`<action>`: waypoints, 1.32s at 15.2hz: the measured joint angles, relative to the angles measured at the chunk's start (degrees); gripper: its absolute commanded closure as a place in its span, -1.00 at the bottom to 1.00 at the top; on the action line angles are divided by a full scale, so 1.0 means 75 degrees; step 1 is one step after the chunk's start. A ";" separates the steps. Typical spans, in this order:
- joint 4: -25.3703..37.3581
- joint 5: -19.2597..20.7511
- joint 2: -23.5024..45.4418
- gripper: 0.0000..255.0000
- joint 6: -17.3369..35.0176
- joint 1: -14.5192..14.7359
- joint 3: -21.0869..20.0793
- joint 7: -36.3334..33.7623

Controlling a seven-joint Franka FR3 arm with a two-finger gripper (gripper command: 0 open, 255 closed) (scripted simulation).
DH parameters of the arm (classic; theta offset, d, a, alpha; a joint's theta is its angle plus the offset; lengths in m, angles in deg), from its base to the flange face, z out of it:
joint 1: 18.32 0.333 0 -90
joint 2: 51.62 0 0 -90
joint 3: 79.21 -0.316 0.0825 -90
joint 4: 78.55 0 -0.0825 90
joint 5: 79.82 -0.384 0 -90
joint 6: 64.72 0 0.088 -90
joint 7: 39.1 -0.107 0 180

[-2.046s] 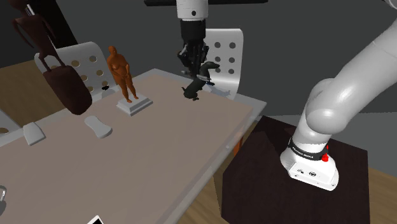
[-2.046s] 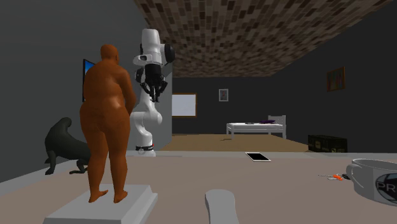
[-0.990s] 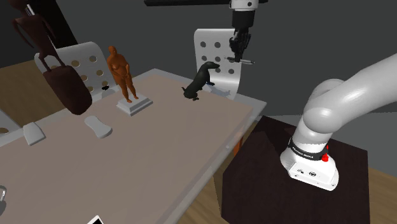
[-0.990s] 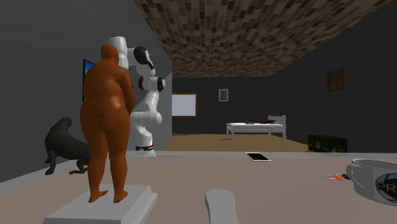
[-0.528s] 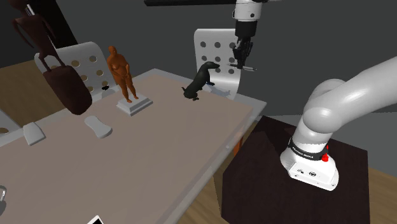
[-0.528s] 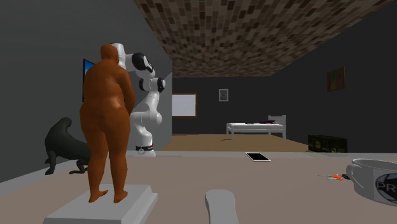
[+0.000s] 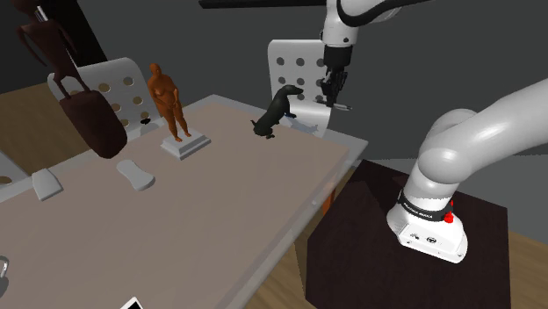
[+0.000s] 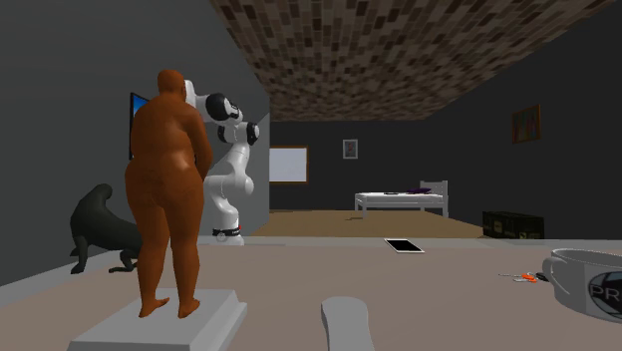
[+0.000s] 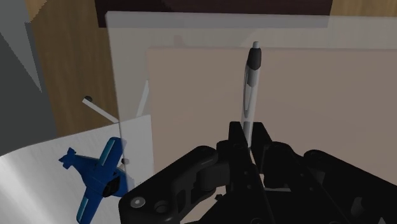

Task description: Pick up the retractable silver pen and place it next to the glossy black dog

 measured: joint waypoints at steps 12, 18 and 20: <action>-0.1192 -0.0022 0.0106 1.00 0.1296 -0.0001 0.0004 0.0086; -0.1678 -0.0040 0.0291 1.00 0.1965 0.0005 0.0012 0.0137; -0.1839 -0.0053 0.0364 1.00 0.2199 0.0013 0.0007 0.0145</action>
